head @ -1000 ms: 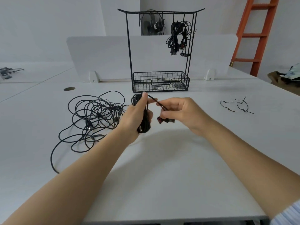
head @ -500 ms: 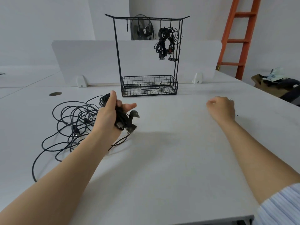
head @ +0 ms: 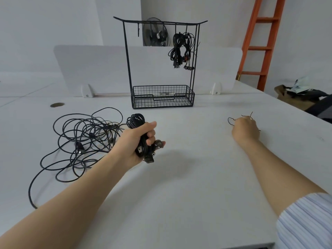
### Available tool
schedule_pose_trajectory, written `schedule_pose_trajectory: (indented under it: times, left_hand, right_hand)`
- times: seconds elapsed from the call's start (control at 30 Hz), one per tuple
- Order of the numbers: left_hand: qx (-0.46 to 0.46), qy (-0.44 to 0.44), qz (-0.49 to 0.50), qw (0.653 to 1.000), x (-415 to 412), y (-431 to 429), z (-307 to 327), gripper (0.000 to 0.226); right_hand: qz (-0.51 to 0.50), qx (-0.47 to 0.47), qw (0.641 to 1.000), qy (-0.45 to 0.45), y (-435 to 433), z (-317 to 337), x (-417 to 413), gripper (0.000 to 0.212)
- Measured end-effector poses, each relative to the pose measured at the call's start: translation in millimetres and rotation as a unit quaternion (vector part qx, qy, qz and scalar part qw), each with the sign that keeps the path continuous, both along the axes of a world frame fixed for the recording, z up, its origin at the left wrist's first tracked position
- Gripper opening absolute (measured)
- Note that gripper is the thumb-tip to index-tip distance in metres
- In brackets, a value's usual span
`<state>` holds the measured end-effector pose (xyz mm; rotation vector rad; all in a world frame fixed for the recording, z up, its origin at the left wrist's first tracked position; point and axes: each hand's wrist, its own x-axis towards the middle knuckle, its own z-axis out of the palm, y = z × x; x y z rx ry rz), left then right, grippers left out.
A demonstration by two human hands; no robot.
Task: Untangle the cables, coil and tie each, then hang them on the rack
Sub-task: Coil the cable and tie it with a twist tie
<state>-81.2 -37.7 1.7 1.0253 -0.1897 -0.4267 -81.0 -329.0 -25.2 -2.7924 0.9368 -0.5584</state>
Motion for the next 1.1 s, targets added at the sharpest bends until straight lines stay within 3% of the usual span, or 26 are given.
schedule_pose_trajectory:
  times: [0.27, 0.37, 0.4, 0.47, 0.53, 0.6, 0.67, 0.9, 1.0, 1.1]
  left_hand:
    - [0.014, -0.021, -0.004, 1.000, -7.6, -1.8, 1.2, 0.027]
    - [0.030, -0.032, -0.032, 0.999, -12.4, -1.6, 4.1, 0.029]
    - [0.041, -0.038, -0.054, 0.997, -14.0, -1.3, 4.5, 0.029]
    - [0.057, -0.040, -0.102, 0.992, -17.4, -1.6, 4.2, 0.029]
    - [0.080, -0.041, -0.139, 0.986, -22.6, -3.8, 4.3, 0.022]
    - [0.113, -0.059, -0.177, 0.976, -29.7, -6.7, 4.2, 0.013]
    - [0.134, -0.078, -0.221, 0.963, -34.8, -9.4, 4.6, 0.007]
    - [0.129, -0.047, -0.317, 0.938, -33.4, -10.0, -1.2, 0.015]
    - [0.148, -0.032, -0.296, 0.943, -29.8, -10.1, -3.5, 0.005]
    - [0.180, -0.003, -0.274, 0.945, -30.2, -12.0, -5.5, 0.019]
  right_hand:
    - [-0.014, -0.040, 0.998, 0.048, 12.7, 5.6, -5.4, 0.025]
    - [0.038, 0.028, 0.995, -0.084, 32.2, 16.0, -1.1, 0.023]
    - [0.083, 0.089, 0.980, -0.155, 45.9, 23.1, 0.5, 0.022]
    - [0.215, 0.252, 0.905, -0.267, 83.3, 38.7, -3.7, 0.010]
    - [0.351, 0.339, 0.825, -0.285, 125.9, 51.8, -20.1, 0.017]
    - [0.435, 0.353, 0.793, -0.240, 155.8, 53.8, -36.3, 0.022]
    - [0.467, 0.308, 0.803, -0.206, 167.2, 50.2, -43.8, 0.020]
    - [0.497, 0.184, 0.825, -0.198, 165.8, 51.8, -49.3, 0.005]
    - [0.476, 0.152, 0.832, -0.241, 158.0, 53.5, -41.7, 0.001]
    - [0.459, 0.138, 0.848, -0.227, 153.8, 49.4, -37.2, 0.008]
